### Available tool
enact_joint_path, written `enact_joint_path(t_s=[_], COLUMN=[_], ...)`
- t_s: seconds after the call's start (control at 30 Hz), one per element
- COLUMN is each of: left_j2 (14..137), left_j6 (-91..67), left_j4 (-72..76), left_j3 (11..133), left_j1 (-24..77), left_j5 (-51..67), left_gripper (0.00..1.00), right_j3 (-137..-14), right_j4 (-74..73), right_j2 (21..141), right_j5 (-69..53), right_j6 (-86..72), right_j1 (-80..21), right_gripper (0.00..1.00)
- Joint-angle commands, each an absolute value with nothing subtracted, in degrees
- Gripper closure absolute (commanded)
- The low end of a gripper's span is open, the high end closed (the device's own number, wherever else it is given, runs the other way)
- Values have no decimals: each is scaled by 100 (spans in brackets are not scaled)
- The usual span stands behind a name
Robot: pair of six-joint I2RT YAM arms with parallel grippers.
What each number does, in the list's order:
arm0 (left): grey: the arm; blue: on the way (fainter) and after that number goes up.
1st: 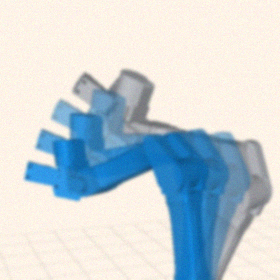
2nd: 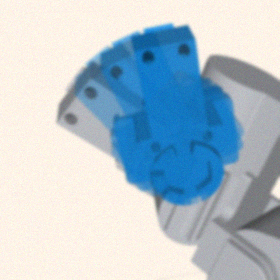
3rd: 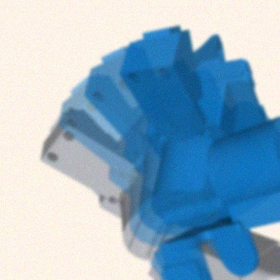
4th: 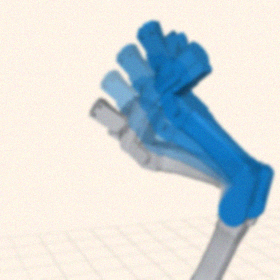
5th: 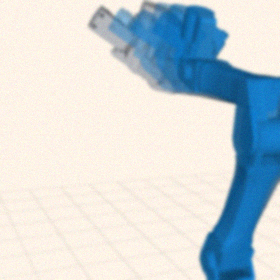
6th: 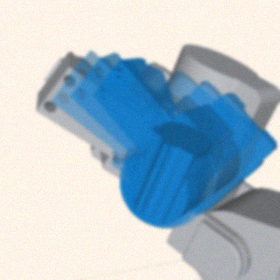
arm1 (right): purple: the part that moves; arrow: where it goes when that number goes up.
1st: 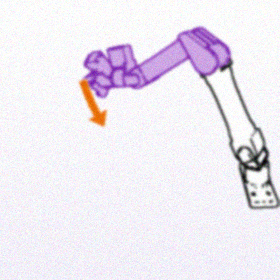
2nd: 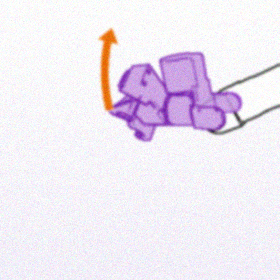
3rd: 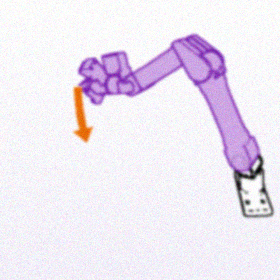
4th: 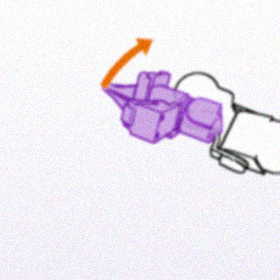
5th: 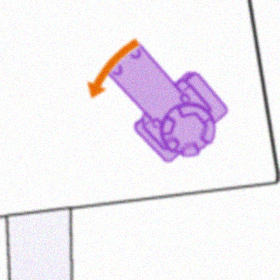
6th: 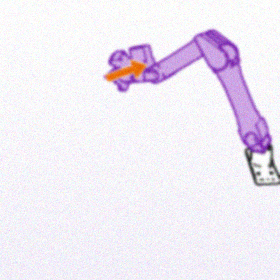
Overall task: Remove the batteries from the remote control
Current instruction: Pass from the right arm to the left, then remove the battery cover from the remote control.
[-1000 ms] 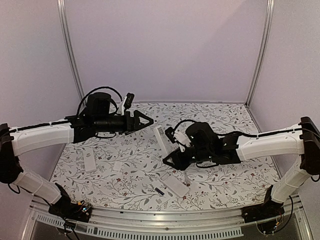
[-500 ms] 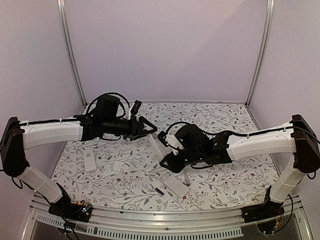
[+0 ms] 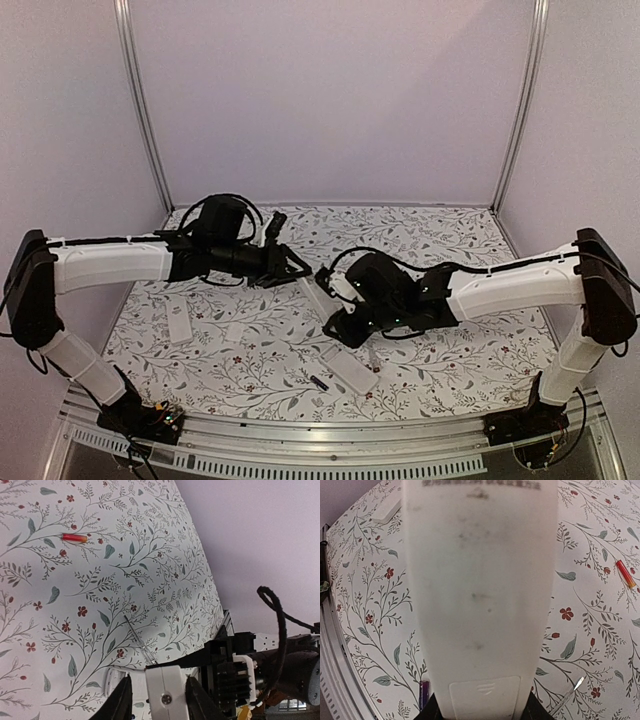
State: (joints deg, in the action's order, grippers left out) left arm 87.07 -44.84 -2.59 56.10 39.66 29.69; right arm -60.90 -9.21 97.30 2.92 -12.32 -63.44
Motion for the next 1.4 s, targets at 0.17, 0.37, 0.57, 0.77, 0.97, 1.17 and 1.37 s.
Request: enact_joint_path(t_s=[0.17, 0.37, 0.57, 0.77, 0.97, 1.17, 1.37], left_j2=[8919, 8936, 8865, 8561, 8050, 7436, 7161], left_j6=[-4521, -4565, -4695, -4938, -5082, -5215, -4964], left_j4=[-430, -431, -259, 201, 522, 1467, 2181], left_j3=[5655, 5621, 5453, 5098, 4575, 3576, 2870], left_j1=[3987, 3986, 3943, 3827, 3521, 3093, 2690], left_j5=[3140, 3107, 3134, 3082, 2893, 2968, 3487], left_gripper=[68, 80, 91, 100, 100, 100, 100], right_j3=[-6479, -6477, -6415, -6158, -5803, -5108, -4308], right_j4=[-1142, -1186, -1138, -794, -468, -161, 381], right_j2=[9972, 9997, 9927, 9650, 9154, 8487, 7880], right_j5=[708, 801, 794, 708, 717, 845, 347], right_j6=[-1000, -1011, -1071, -1248, -1505, -2136, -2835], right_j1=[-6481, -6504, -6504, -6509, -6467, -6044, -5380], right_gripper=[97, 93, 69, 30, 11, 10, 8])
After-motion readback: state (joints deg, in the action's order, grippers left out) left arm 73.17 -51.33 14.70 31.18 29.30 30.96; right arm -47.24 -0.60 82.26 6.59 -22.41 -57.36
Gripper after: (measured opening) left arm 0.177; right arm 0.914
